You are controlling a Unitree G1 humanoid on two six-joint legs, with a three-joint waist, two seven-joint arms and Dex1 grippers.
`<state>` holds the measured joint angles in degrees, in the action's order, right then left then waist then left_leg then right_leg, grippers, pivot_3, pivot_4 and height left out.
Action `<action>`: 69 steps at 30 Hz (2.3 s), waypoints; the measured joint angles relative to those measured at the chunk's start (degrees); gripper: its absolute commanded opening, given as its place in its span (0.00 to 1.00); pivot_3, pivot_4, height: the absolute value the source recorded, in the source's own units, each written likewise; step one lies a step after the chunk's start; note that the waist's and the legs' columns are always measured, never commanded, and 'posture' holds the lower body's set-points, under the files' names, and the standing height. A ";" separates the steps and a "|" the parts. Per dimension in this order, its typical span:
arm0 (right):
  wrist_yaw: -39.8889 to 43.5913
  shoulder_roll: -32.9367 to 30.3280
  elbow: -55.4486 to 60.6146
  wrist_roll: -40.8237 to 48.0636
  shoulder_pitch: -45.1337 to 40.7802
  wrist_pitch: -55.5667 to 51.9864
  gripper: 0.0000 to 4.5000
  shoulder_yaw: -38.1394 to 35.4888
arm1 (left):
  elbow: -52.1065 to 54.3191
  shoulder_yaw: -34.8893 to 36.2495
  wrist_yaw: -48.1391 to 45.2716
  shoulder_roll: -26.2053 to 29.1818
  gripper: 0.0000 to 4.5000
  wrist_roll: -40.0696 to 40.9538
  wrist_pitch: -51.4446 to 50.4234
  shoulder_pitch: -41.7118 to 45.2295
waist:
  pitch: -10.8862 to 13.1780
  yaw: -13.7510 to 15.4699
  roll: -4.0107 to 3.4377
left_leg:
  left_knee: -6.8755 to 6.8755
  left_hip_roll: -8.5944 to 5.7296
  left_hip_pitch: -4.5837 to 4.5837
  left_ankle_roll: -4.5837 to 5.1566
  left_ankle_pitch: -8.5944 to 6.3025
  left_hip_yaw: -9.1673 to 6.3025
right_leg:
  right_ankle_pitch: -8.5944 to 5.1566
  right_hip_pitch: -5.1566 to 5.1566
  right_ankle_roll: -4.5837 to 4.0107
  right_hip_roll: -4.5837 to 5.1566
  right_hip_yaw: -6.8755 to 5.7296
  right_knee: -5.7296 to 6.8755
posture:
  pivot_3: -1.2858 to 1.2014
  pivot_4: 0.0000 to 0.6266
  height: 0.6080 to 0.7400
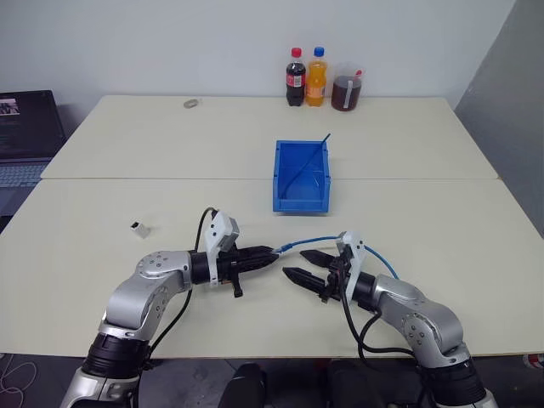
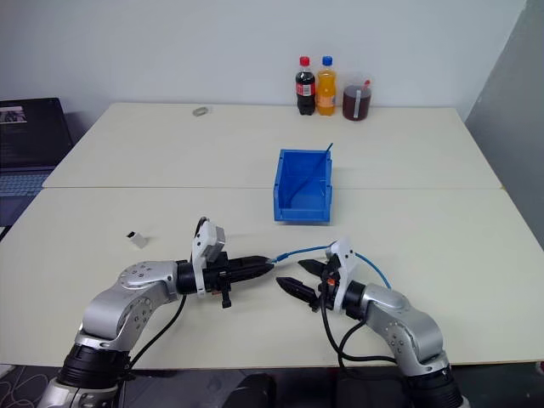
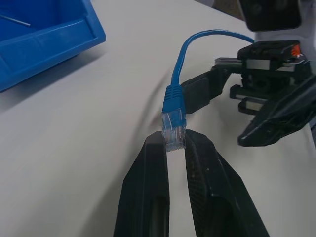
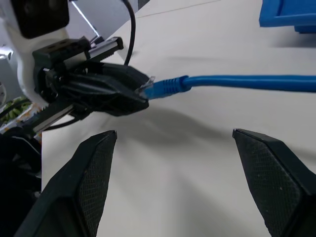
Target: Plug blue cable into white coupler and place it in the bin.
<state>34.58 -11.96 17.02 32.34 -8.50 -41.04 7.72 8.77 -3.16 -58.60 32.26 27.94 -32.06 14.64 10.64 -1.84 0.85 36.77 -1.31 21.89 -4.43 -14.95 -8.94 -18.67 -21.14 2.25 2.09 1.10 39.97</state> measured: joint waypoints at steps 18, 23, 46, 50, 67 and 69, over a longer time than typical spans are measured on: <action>-0.91 2.25 -0.96 7.35 -2.97 -4.72 0.71 -2.79 | 2.50 0.12 -0.05 0.68 0.04 3.79 -4.72 -0.34 | 0.00 -0.03 -0.01 | -0.01 -0.01 -0.01 0.00 0.00 0.03 | 0.00 -0.02 -0.01 -0.02 0.01 0.01 | 0.52 0.24 1.00; -0.89 1.79 -0.95 8.04 -2.99 -4.86 0.43 -3.53 | 2.36 0.14 -0.30 0.70 0.04 3.79 -4.72 -0.32 | 0.00 -0.04 -0.01 | -0.03 -0.01 -0.01 0.00 0.00 0.05 | 0.00 -0.04 -0.01 -0.02 0.01 0.01 | 0.52 0.24 1.00; 0.21 -0.62 -0.74 9.39 -3.91 -6.46 0.00 -3.45 | -0.08 -1.05 -1.16 -0.40 0.20 2.68 -2.04 0.74 | 0.00 -0.02 -0.01 | -0.05 -0.02 0.00 0.00 0.00 0.08 | 0.00 -0.06 0.00 -0.01 0.04 -0.01 | 0.52 0.24 1.00; 0.36 -0.66 -0.74 9.22 -3.93 -5.70 0.00 -2.97 | -0.46 -1.08 -0.88 -0.34 0.39 1.49 -0.42 0.87 | 0.00 -0.03 -0.01 | -0.07 -0.01 0.00 0.00 0.00 0.08 | 0.00 -0.08 -0.01 -0.02 0.04 0.00 | 0.52 0.24 1.00; 1.55 -6.04 -1.88 7.90 -4.85 -2.02 0.00 -4.79 | 1.75 3.49 8.82 0.19 1.00 -6.72 10.24 -7.52 | 0.01 -0.03 -0.01 | -0.11 0.02 0.04 0.01 0.00 0.10 | 0.00 -0.13 0.00 0.06 0.12 -0.04 | 0.52 0.24 1.00; 1.98 -7.11 -1.89 7.21 -4.83 -1.69 0.00 -4.98 | 4.13 4.74 11.88 -0.18 1.00 -8.07 11.56 -10.33 | 0.01 0.00 -0.01 | -0.12 0.03 0.04 0.01 -0.01 0.11 | 0.00 -0.13 -0.01 0.08 0.12 -0.04 | 0.52 0.24 1.00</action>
<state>36.56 -19.06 15.14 39.55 -13.33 -42.73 2.74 12.90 1.59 -46.72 32.08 19.87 -20.50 4.31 10.65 -1.84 0.85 36.65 -1.28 21.93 -4.42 -14.95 -8.83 -18.67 -21.27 2.25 2.17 1.22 39.93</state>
